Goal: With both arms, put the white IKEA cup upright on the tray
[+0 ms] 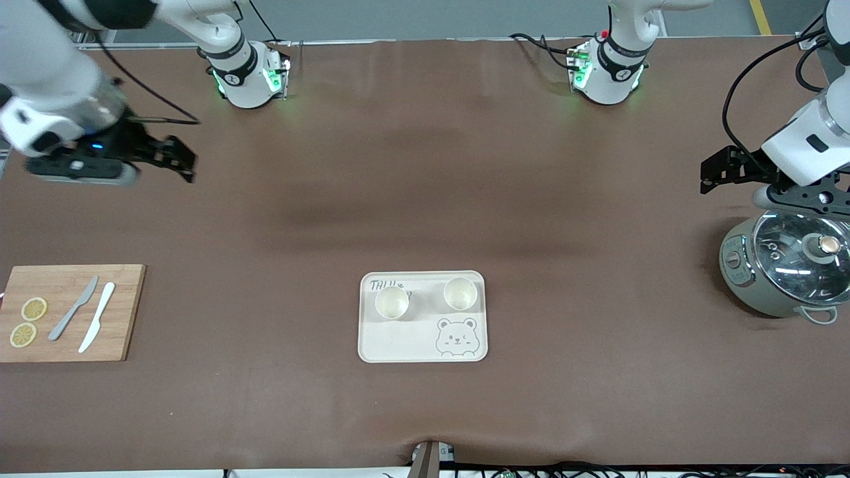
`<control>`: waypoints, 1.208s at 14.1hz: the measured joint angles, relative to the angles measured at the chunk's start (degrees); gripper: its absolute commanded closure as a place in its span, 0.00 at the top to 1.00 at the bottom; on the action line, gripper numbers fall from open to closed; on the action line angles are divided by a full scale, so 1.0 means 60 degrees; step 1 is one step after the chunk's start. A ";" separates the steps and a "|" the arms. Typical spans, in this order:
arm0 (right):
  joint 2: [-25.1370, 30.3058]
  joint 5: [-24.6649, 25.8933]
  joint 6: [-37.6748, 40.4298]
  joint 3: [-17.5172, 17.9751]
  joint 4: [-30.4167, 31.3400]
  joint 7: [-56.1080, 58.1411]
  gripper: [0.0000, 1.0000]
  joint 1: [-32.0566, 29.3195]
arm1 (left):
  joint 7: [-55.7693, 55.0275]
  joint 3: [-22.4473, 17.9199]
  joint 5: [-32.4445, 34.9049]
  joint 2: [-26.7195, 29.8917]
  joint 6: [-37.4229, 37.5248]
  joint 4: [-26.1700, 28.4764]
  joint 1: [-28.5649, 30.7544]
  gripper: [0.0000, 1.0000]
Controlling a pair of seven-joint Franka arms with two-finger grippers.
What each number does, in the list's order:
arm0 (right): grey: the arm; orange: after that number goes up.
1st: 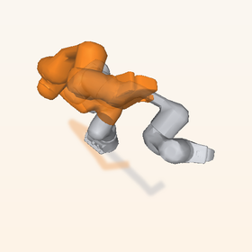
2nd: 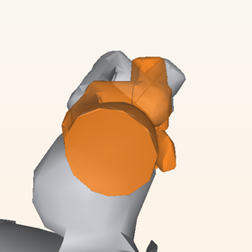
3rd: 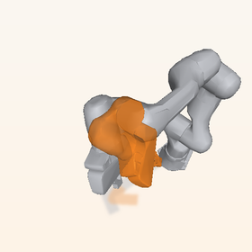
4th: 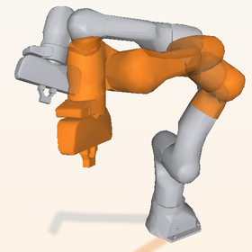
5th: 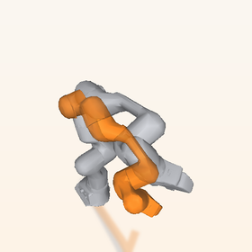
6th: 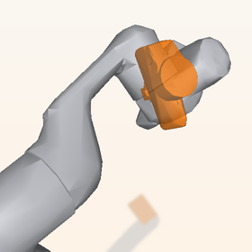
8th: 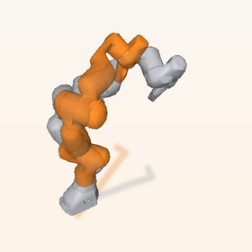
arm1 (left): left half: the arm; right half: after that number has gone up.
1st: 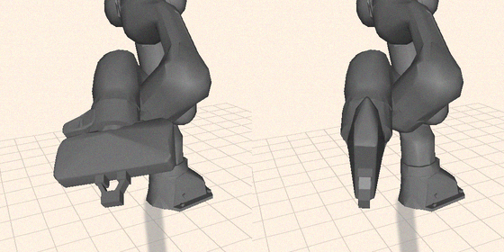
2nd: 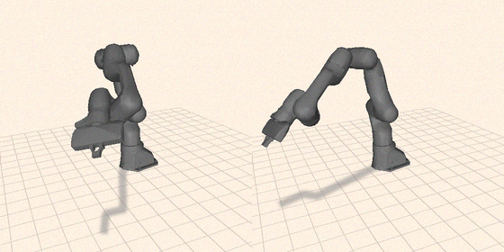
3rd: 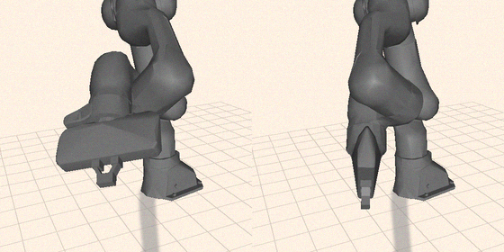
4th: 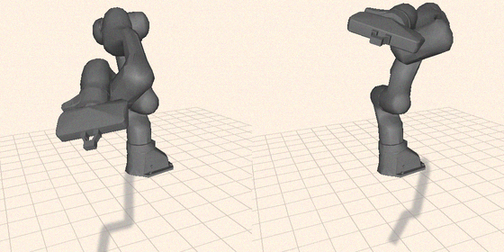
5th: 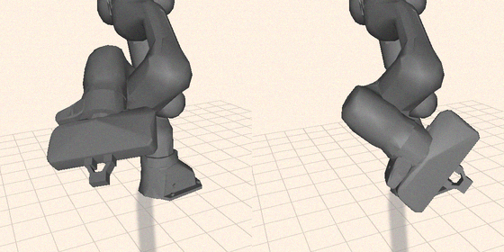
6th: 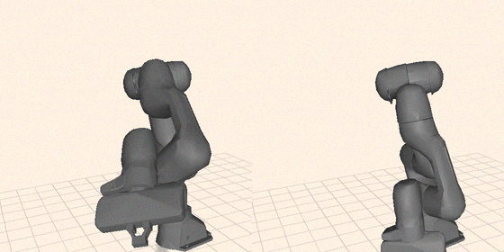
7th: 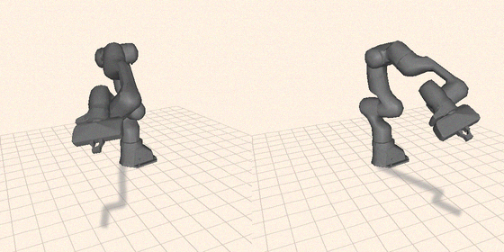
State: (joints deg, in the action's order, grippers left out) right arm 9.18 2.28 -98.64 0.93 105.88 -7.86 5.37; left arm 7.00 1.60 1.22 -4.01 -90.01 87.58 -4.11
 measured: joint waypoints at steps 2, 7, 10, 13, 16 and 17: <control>0.0111 -0.0006 0.0023 -0.0525 0.0040 0.1205 1.00 -0.0476 | -0.0023 0.0002 0.0000 0.0000 0.0000 0.0000 0.0002 1.00; 0.0108 -0.0011 -0.0070 -0.1338 0.0064 0.2040 1.00 -0.0634 | -0.0033 0.0003 0.0000 -0.0012 0.0000 0.0001 0.0001 1.00; 0.0111 -0.0011 -0.0087 -0.1329 -0.0144 0.2061 1.00 -0.0630 | -0.0037 0.0006 0.0000 -0.0034 0.0000 0.0001 -0.0009 1.00; 0.0112 -0.0011 -0.0084 -0.1329 -0.0364 0.2067 1.00 -0.0630 | -0.0038 0.0006 0.0000 -0.0059 0.0000 0.0005 -0.0011 1.00; 0.0112 -0.0011 -0.0085 -0.1329 -0.0544 0.2067 1.00 -0.0630 | -0.0039 0.0006 0.0000 -0.0090 0.0000 0.0006 -0.0012 1.00; 0.0112 -0.0011 -0.0075 -0.1328 -0.0616 0.2067 1.00 -0.0630 | -0.0039 0.0006 0.0000 -0.0094 0.0000 0.0006 -0.0012 1.00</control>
State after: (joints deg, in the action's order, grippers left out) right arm 9.85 2.22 -99.09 -7.04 102.18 4.54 1.59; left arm 6.77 1.64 1.22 -4.57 -90.01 87.61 -4.18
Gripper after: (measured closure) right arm 0.000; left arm 0.000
